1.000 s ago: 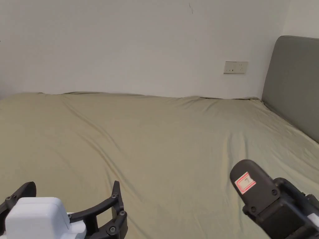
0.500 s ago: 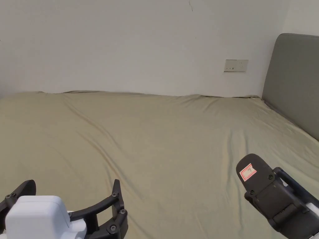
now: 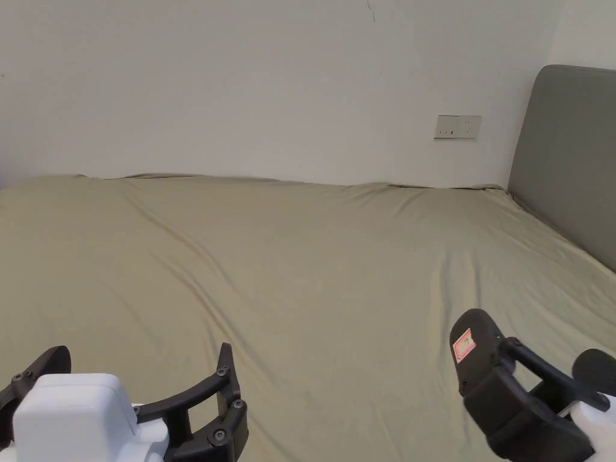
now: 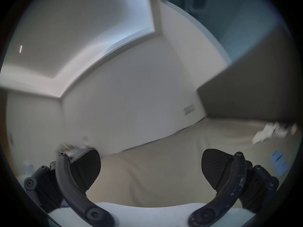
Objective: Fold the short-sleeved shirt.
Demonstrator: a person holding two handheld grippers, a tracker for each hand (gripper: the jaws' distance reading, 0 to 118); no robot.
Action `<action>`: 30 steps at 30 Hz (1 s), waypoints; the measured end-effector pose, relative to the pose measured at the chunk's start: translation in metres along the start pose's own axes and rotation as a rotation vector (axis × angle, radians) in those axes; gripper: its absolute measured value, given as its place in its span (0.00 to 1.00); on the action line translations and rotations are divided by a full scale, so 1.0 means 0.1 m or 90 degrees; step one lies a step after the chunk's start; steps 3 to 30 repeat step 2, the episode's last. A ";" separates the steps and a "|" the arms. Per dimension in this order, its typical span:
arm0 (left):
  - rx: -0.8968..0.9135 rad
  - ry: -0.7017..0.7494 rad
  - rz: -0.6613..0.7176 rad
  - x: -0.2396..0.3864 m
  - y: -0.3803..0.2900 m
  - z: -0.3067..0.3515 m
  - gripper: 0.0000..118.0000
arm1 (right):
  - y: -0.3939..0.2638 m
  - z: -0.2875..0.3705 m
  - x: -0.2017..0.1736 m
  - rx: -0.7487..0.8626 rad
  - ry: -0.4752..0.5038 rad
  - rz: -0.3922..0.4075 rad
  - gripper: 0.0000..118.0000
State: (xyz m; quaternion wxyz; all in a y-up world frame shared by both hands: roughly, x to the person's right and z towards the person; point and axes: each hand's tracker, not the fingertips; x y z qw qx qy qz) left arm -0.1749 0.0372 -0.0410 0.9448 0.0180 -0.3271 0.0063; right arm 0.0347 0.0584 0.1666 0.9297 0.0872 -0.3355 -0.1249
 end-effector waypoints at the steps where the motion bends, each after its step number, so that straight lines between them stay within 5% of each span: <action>1: 0.000 -0.001 0.001 0.00 0.00 0.00 1.00 | -0.01 0.01 -0.06 0.007 -0.032 0.045 1.00; 2: 0.000 -0.002 0.002 0.00 0.00 0.00 1.00 | -0.01 0.00 -0.11 0.010 -0.058 0.077 1.00; 30: 0.000 -0.002 0.002 0.00 0.00 0.00 1.00 | -0.01 0.00 -0.11 0.010 -0.058 0.077 1.00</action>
